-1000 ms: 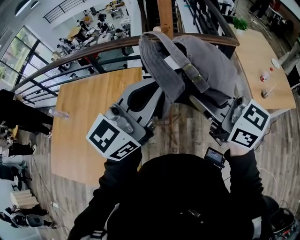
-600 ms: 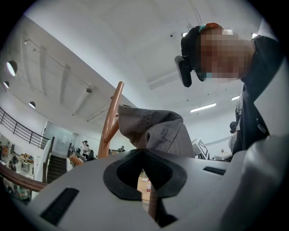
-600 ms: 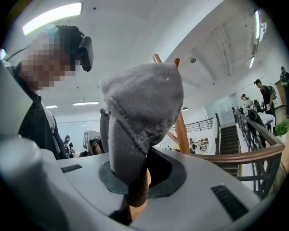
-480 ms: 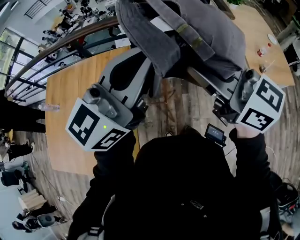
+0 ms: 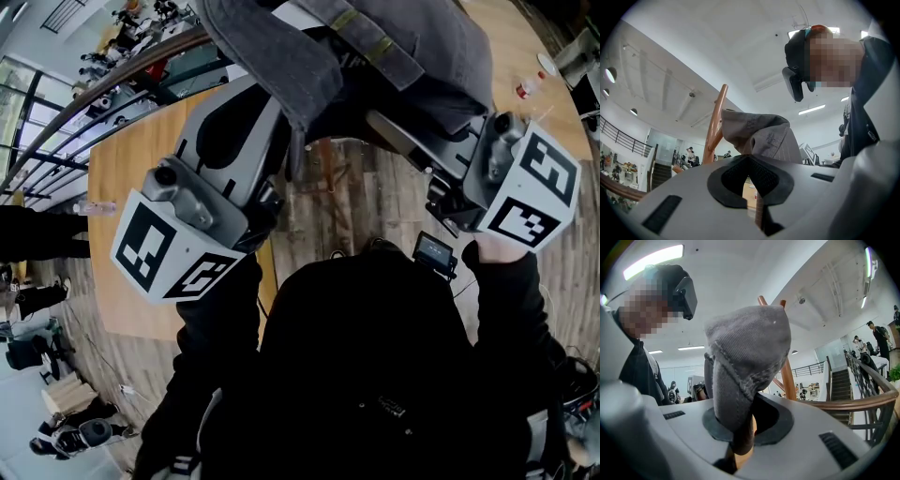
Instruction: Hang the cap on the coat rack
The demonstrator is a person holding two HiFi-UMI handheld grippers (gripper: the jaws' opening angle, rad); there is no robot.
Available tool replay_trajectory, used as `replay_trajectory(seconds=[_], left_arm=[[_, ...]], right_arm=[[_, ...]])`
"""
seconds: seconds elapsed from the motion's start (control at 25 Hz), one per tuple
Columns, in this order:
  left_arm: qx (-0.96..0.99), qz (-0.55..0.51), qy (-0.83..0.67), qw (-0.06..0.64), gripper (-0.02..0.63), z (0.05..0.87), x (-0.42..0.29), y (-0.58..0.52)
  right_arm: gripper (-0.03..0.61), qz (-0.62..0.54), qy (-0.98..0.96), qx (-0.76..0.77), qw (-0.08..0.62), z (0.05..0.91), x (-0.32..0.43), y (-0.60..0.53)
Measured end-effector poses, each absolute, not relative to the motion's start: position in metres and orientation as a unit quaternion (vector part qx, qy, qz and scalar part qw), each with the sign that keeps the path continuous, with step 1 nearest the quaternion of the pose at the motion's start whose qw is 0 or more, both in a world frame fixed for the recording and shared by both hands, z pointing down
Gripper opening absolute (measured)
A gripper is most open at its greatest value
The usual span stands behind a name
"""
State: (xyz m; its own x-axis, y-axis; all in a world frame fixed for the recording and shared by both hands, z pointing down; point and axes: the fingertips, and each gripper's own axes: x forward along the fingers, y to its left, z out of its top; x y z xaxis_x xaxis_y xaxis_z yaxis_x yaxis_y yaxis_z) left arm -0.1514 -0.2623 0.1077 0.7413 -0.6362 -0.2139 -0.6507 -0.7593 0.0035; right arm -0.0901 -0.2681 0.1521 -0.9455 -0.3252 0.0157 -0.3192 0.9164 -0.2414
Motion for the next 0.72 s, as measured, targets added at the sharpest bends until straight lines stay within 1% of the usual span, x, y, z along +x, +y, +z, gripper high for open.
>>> replay_trajectory(seconds=[0.72], left_arm=[[-0.934, 0.118, 0.335, 0.04, -0.003, 0.1047, -0.1478, -0.2638]], right_arm=[[0.049, -0.133, 0.977, -0.162, 0.029, 0.1517, -0.0897, -0.2673]])
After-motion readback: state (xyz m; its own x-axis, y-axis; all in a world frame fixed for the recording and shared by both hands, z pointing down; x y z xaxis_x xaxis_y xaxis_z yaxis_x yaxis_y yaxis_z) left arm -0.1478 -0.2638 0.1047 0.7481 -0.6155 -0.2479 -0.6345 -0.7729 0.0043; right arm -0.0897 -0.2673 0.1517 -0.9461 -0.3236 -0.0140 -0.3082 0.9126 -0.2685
